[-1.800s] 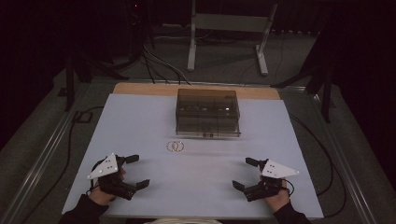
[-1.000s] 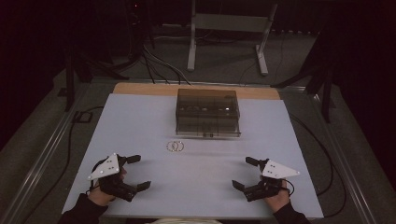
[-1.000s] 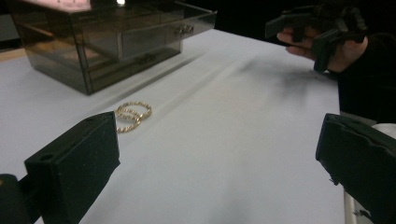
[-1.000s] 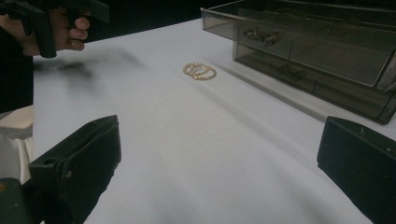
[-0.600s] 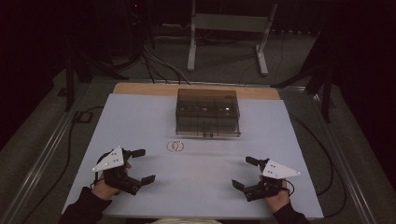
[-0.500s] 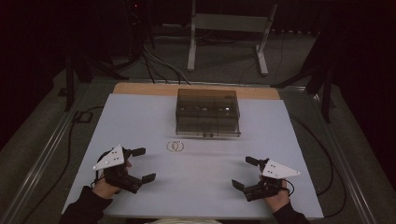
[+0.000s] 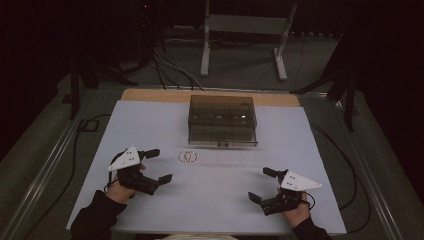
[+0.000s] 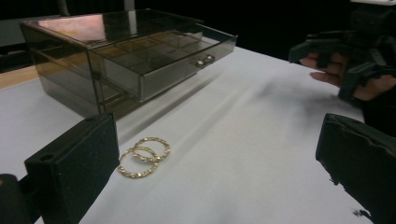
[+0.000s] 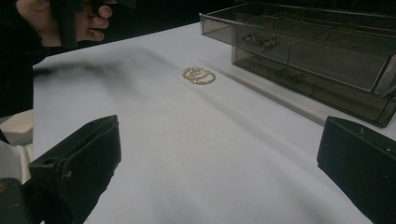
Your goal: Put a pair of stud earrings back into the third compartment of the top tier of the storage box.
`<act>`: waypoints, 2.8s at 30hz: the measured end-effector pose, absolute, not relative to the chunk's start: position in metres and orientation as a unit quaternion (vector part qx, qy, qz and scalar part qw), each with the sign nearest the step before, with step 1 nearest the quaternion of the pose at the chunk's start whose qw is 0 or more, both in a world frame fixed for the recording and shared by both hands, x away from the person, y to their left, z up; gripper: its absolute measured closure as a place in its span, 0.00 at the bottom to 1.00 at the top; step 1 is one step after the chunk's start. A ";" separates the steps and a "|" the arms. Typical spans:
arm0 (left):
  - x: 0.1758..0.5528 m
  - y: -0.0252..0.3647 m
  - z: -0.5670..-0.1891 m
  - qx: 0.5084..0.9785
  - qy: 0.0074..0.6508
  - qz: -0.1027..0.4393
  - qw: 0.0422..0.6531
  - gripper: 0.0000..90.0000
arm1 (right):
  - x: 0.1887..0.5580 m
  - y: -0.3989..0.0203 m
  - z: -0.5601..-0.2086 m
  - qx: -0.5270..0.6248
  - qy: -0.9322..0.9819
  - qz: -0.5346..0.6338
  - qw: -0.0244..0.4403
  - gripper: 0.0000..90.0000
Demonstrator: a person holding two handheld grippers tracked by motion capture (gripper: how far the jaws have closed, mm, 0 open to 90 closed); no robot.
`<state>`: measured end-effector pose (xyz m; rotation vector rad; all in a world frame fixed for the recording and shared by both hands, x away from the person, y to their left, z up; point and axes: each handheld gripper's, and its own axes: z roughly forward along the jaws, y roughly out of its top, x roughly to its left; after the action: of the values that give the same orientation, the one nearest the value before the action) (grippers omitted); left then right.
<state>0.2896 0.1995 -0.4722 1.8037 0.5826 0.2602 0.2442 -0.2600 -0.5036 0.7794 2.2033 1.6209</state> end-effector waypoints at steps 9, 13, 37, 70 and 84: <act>0.303 0.190 -0.474 0.771 0.268 0.123 0.565 0.01 | 0.244 -0.260 -0.504 0.271 0.767 0.562 0.148 0.00; 0.309 0.185 -0.476 0.769 0.282 0.124 0.560 0.01 | 0.244 -0.260 -0.504 0.272 0.767 0.562 0.147 0.00; 0.347 0.157 -0.502 0.792 0.340 0.105 0.496 0.09 | 0.244 -0.261 -0.504 0.275 0.769 0.557 0.147 0.00; 0.371 0.131 -0.525 0.800 0.423 0.089 0.416 0.79 | 0.244 -0.260 -0.505 0.278 0.773 0.551 0.146 0.00; 0.371 0.122 -0.528 0.810 0.434 0.115 0.376 0.96 | 0.244 -0.260 -0.505 0.277 0.776 0.547 0.150 0.00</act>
<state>0.3711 0.1224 -0.5282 2.0735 1.1115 0.2946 0.2443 -0.2600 -0.5049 0.7946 2.2281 1.5709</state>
